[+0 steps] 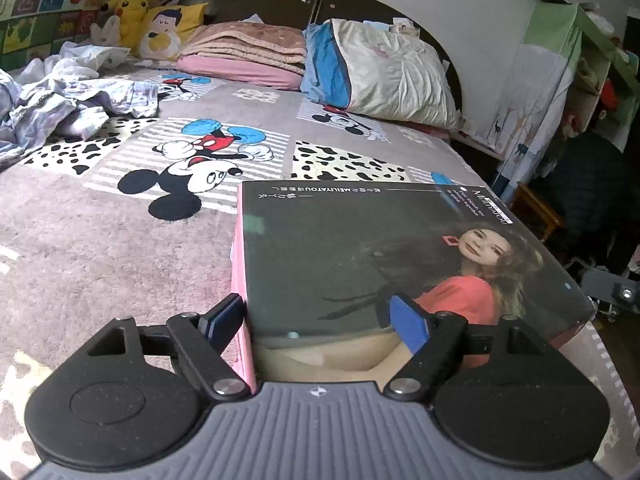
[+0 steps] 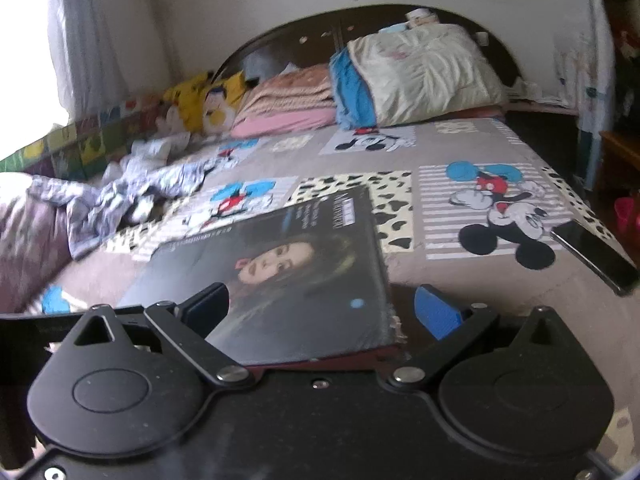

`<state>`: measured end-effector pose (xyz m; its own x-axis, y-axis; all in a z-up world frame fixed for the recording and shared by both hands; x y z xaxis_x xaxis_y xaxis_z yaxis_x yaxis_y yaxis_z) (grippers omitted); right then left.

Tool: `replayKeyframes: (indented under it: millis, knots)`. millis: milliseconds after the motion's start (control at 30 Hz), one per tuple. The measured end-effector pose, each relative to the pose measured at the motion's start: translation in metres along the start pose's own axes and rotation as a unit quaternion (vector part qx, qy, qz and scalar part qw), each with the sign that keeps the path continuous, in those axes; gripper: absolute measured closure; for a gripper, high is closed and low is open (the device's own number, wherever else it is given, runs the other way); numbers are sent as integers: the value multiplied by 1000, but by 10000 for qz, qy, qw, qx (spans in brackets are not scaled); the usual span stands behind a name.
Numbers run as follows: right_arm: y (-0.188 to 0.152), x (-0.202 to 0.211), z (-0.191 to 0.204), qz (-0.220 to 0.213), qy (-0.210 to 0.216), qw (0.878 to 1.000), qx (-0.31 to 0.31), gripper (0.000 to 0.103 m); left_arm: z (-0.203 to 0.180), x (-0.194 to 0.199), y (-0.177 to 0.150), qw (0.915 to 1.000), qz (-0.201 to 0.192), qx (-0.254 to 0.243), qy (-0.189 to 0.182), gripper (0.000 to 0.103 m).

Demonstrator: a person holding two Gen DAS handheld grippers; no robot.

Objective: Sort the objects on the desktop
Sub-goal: 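Carry the photo book with both tools and lay it on the shoebox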

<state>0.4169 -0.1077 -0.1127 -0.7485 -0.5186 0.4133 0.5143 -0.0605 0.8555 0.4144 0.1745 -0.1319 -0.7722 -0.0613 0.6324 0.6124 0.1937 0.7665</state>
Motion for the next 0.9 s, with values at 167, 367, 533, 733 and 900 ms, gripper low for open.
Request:
replayKeyframes:
  millis: [167,367,533,733,900]
  knots:
    - [-23,29,-20,-181,161,9993,-288,2,-9,21,-1,9975,-485,-257,438,23]
    - [-55,46,-47,-207,722,9921,-1005,2,-20,39,-12,9932,-791,-278,805,23]
    - [-56,34,-59,-298,1454,9738,-1721,2,-12,23,-14,9992,-77,253,301,20]
    - [-41,23,-59,-529,1407,9749,-1642,2,-18,21,-9,9997,-55,15,233,20]
    - [-30,17,-61,-553,1392,9777,-1470,2,-21,21,-3,9991,-233,90,352,20]
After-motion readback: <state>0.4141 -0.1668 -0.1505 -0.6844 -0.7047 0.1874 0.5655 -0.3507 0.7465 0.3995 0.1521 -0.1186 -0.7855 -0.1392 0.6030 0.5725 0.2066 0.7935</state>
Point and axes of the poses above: each gripper's, at about its wrist camera, not at the fingertips, and x roughly against the way its jaws point, z to its left, y to its top, the point moved 1 cm from there along -x, roughly the way its jaws point, and after that the axes turned 12 degrees about y, right-handed, at the moved point
